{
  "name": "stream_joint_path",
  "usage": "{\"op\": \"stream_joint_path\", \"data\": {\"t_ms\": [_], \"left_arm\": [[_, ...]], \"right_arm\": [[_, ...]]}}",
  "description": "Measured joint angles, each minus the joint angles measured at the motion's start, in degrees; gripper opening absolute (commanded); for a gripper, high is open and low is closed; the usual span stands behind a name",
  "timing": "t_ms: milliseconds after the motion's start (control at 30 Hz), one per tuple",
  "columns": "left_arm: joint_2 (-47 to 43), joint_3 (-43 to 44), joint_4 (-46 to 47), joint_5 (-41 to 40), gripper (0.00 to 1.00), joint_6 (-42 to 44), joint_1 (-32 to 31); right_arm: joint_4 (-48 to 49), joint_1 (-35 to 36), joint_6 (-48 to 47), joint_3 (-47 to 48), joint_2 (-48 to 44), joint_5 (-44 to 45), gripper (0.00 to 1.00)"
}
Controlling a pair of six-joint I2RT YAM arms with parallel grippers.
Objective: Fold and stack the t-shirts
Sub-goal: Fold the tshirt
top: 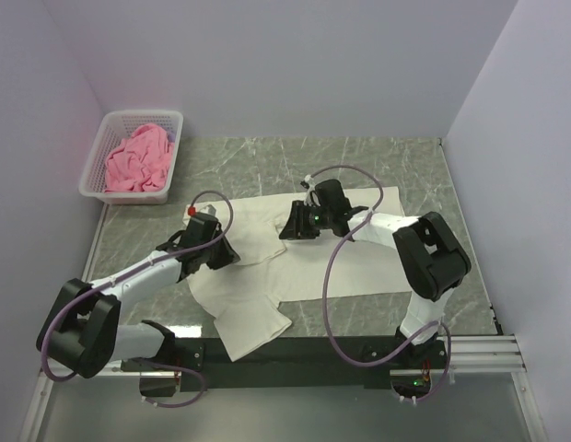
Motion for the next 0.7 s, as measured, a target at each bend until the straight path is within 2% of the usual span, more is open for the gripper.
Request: {"op": "stream_joint_path", "data": {"t_ms": [300, 500, 600, 633, 700], "left_arm": [[-0.46, -1.20, -0.94, 0.13, 0.10, -2.43, -0.04], [0.68, -2.08, -0.35, 0.55, 0.09, -3.41, -0.07], [0.85, -2.34, 0.07, 0.63, 0.09, -4.02, -0.07], [0.85, -2.43, 0.20, 0.68, 0.08, -4.22, -0.07], [0.83, -2.47, 0.26, 0.76, 0.07, -4.44, -0.07]], "right_arm": [[-1.95, -0.13, 2.29, 0.02, 4.57, -0.42, 0.40], [-2.27, -0.13, 2.49, 0.20, 6.73, -2.45, 0.31], [-2.23, -0.15, 2.49, 0.33, 7.45, -3.58, 0.24], [-2.27, -0.15, 2.49, 0.33, 7.56, -3.87, 0.14], [-2.49, -0.17, 2.27, 0.42, 7.61, -4.35, 0.06]]}}
